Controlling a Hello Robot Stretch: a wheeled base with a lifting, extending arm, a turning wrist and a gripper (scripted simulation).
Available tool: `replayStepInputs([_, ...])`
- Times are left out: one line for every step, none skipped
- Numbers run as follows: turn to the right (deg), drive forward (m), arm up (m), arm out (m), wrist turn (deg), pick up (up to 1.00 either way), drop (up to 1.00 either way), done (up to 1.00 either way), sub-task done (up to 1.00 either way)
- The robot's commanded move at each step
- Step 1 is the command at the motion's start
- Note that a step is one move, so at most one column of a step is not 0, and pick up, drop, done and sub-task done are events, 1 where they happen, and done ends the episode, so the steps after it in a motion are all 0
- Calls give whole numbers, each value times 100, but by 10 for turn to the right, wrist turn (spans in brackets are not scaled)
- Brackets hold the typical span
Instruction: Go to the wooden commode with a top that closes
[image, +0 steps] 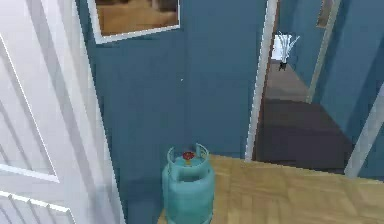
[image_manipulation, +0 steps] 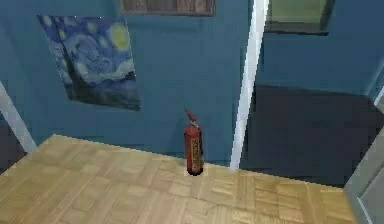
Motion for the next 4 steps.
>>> replayStepInputs([300,0,0,0,0,0,0,0,0])
replayStepInputs([0,100,0,0,0,0,0,0,0])
replayStepInputs([0,100,0,0,0,0,0,0,0])
replayStepInputs([450,0,0,0,0,0,0,0,0])
